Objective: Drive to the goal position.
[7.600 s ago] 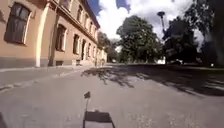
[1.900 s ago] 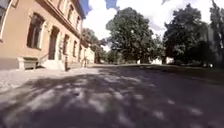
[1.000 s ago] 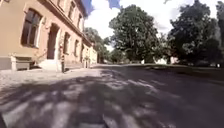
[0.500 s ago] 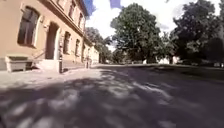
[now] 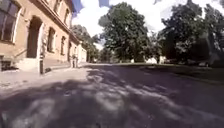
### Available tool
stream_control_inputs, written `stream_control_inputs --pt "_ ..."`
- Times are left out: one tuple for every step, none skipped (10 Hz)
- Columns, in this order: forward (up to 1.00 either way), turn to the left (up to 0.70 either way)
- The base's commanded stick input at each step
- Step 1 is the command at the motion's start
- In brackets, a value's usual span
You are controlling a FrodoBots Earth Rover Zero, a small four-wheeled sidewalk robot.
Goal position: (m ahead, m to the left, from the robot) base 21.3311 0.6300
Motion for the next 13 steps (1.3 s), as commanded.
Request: stream_control_inputs --pt "1.00 0.00" --pt "1.00 0.00" --pt "1.00 0.00" --pt "1.00 0.00" --pt "1.00 0.00" --pt "1.00 0.00" --pt "1.00 0.00" --pt "1.00 0.00" --pt "1.00 0.00" --pt "1.00 0.00" --pt "1.00 0.00" --pt "1.00 0.00" --pt "1.00 0.00"
